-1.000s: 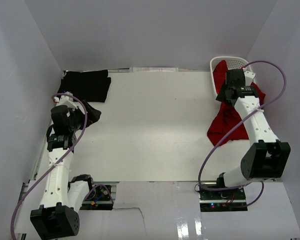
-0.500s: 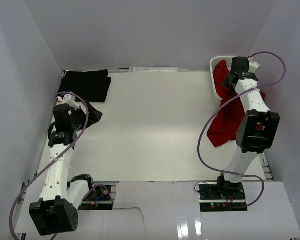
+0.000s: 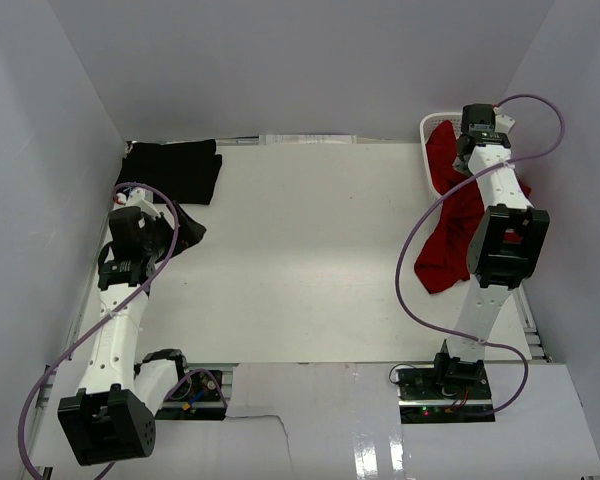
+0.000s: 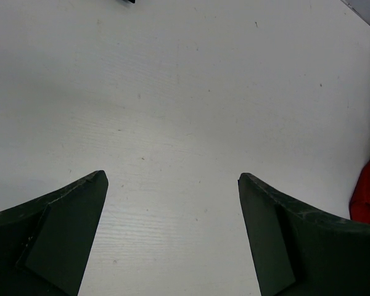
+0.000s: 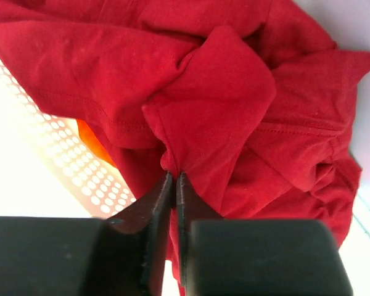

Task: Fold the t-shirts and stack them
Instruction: Grab crumpled tshirt from bin with the right arm, then move the tshirt to the center of the board

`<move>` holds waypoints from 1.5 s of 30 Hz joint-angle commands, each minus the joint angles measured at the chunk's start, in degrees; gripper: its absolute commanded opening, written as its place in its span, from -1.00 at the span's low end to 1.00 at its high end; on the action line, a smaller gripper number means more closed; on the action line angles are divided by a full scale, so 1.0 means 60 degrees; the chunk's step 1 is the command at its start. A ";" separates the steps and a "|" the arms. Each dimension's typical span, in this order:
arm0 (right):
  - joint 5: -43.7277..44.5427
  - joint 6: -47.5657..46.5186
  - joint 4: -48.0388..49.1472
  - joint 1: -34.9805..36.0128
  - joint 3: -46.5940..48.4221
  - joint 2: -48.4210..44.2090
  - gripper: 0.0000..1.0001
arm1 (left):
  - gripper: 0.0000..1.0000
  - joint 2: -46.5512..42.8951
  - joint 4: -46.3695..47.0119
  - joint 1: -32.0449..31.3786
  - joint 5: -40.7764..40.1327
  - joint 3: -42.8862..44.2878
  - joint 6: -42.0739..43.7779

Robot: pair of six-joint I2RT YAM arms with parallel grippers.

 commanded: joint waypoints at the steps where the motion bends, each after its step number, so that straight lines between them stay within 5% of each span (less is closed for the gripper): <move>1: 0.0171 0.0048 -0.0248 -0.0123 0.0650 0.0034 -0.84 | 0.96 0.0056 0.0005 -0.0036 0.0159 0.0298 0.0131; 6: -0.0998 -0.0244 -0.0845 -0.0137 0.2449 0.0195 -0.85 | 0.96 0.0086 0.0020 -0.0051 0.0203 0.0312 0.0131; 10: -0.3032 -0.0347 -0.2459 -0.0196 0.5935 0.0650 -0.85 | 0.96 0.0071 0.0020 -0.0051 0.0188 0.0297 0.0116; 16: -0.8509 -0.0420 0.0686 0.0008 0.1740 -0.3053 -0.85 | 0.96 0.0071 0.0005 -0.0036 0.0203 0.0283 0.0101; 20: -1.0491 -0.2072 0.0080 0.1543 0.1954 -0.3977 -0.84 | 0.96 0.0115 0.0020 -0.0065 0.0261 0.0283 0.0101; 23: -1.0187 -0.2908 -0.0174 0.4101 0.1649 -0.4781 -0.85 | 0.96 0.0173 0.0034 -0.0065 0.0291 0.0297 0.0116; 32: -0.9958 -0.2969 -0.0993 0.7139 0.0389 -0.5766 -0.85 | 0.96 0.0158 0.0034 -0.0065 0.0261 0.0268 0.0101; 40: -0.8298 -0.2662 -0.0893 0.7187 -0.1251 -0.5738 -0.85 | 0.96 0.0115 0.0034 -0.0080 0.0261 0.0254 0.0101; 45: -0.4480 -0.2297 -0.1565 0.7070 -0.0946 -0.4773 -0.85 | 0.96 0.0159 0.0034 -0.0109 0.0261 0.0254 0.0116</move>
